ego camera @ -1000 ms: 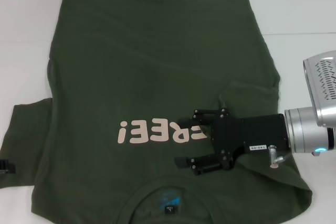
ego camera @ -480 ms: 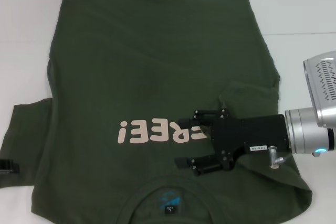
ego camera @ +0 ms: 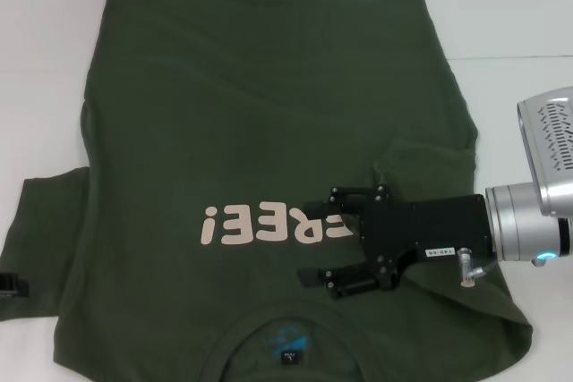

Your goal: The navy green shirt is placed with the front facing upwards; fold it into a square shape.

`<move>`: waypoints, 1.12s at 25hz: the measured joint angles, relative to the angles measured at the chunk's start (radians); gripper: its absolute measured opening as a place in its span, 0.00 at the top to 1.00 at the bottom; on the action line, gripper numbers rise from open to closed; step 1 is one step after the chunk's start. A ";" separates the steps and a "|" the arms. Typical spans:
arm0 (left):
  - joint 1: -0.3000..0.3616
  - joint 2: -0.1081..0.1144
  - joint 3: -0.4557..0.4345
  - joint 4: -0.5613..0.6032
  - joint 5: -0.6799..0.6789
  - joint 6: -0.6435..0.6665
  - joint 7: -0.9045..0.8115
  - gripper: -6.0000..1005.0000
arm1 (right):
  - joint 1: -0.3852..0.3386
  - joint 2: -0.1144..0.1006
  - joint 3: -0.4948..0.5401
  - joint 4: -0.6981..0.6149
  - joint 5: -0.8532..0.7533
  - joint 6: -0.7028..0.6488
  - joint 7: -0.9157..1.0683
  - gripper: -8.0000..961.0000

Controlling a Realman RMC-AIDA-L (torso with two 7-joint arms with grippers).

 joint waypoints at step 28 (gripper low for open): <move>-0.002 0.000 0.013 0.001 0.002 0.001 -0.003 0.10 | 0.005 0.000 0.000 0.000 0.000 0.002 0.000 0.08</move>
